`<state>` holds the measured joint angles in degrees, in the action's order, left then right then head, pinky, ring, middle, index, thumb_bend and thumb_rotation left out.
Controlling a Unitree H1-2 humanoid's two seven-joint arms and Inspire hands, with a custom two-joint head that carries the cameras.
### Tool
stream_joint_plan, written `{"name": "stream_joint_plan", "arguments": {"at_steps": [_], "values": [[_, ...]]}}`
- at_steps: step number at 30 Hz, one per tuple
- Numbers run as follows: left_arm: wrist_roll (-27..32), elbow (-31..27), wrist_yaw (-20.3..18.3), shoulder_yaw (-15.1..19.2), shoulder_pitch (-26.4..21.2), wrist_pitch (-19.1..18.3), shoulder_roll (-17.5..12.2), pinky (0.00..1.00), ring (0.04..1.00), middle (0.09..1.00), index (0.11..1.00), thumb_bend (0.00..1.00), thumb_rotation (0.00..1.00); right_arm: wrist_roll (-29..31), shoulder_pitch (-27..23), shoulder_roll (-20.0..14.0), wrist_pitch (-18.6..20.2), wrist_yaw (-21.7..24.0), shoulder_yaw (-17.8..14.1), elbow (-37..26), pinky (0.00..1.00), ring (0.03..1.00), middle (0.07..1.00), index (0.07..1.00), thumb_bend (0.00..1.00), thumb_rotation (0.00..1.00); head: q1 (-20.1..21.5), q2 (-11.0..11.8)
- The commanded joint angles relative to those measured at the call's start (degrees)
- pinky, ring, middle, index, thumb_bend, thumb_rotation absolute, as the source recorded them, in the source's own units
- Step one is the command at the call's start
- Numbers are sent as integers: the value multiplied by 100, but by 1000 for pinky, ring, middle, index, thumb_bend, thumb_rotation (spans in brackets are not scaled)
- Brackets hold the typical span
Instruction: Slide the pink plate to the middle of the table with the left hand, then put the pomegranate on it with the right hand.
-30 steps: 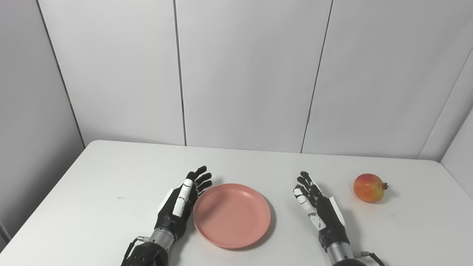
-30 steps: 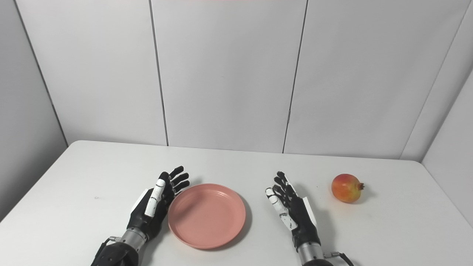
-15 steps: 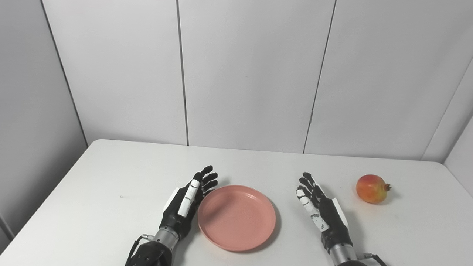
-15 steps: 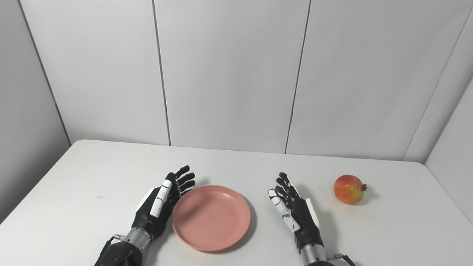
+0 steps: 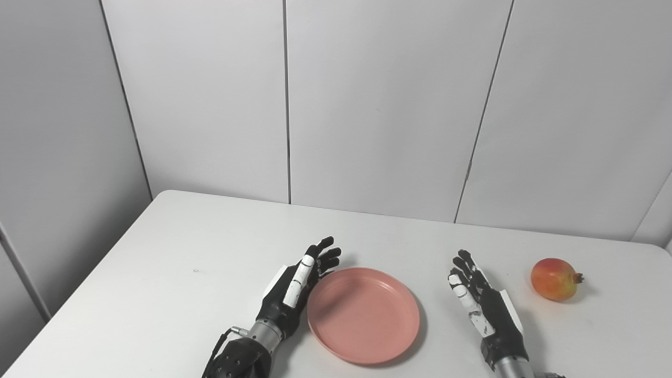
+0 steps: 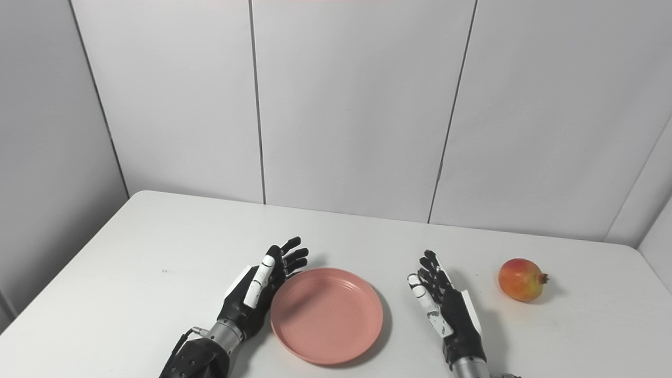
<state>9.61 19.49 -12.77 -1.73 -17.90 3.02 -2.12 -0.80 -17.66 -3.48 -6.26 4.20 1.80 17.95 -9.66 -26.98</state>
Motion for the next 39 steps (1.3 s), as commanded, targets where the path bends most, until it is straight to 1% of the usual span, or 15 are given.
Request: {"name": "stream_joint_plan", "arguments": {"at_steps": [1,4,5,7,11,12,13,16,19,20,22,24,28,39], "values": [[-50,164,19,-35,52,58,99,918,934,921,923,663,1000,84,-186,-40,-166,34,-54,-96,933,917,932,944,474,755,-2,-5],[-52,192,50,-15,29,67,113,917,932,921,923,667,1000,110,-206,-55,-204,58,-57,-70,932,921,936,945,485,751,-29,-11],[-52,186,69,-5,25,57,120,911,930,920,919,672,1000,124,-214,-60,-216,66,-59,-62,931,923,938,947,485,751,-40,-60],[-53,186,89,6,16,72,118,906,929,919,915,667,1000,164,-226,-62,-206,78,-70,-54,934,926,941,950,494,748,-34,-76],[-47,155,109,34,10,88,100,900,926,917,911,653,1000,190,-237,-35,-147,69,-80,-105,928,921,937,946,505,747,86,-202],[-52,152,124,44,7,83,97,896,922,914,906,653,999,185,-241,-30,-125,59,-78,-119,928,921,938,945,510,746,86,-202],[-50,135,134,56,8,72,92,893,920,912,903,654,997,182,-244,-22,-94,53,-74,-142,927,920,938,944,512,745,140,-257],[-55,100,179,94,13,66,86,878,907,902,888,654,971,172,-254,-2,-11,30,-68,-183,934,922,940,946,518,734,197,-278],[-60,101,196,108,15,91,69,869,899,896,882,648,953,117,-259,11,-10,-5,-45,-198,931,919,938,947,510,747,278,-295],[-47,104,181,117,13,94,53,868,898,895,881,651,953,77,-264,16,-4,-21,-27,-210,927,919,937,947,509,754,371,-343],[-30,99,164,133,11,90,31,867,897,895,881,652,952,27,-271,25,2,-48,-6,-226,925,919,938,947,508,758,397,-374],[15,80,141,157,14,70,29,864,897,894,881,647,945,11,-274,46,14,-85,-8,-238,913,913,933,942,509,757,415,-381],[47,-12,116,182,31,0,4,859,893,891,879,644,938,-50,-259,92,87,-145,-3,-360,893,898,920,930,505,758,485,-518],[90,-162,86,217,25,-234,-29,869,898,897,886,654,941,-9,-279,151,271,-124,-39,-486,895,897,918,925,494,751,529,-591]]}}
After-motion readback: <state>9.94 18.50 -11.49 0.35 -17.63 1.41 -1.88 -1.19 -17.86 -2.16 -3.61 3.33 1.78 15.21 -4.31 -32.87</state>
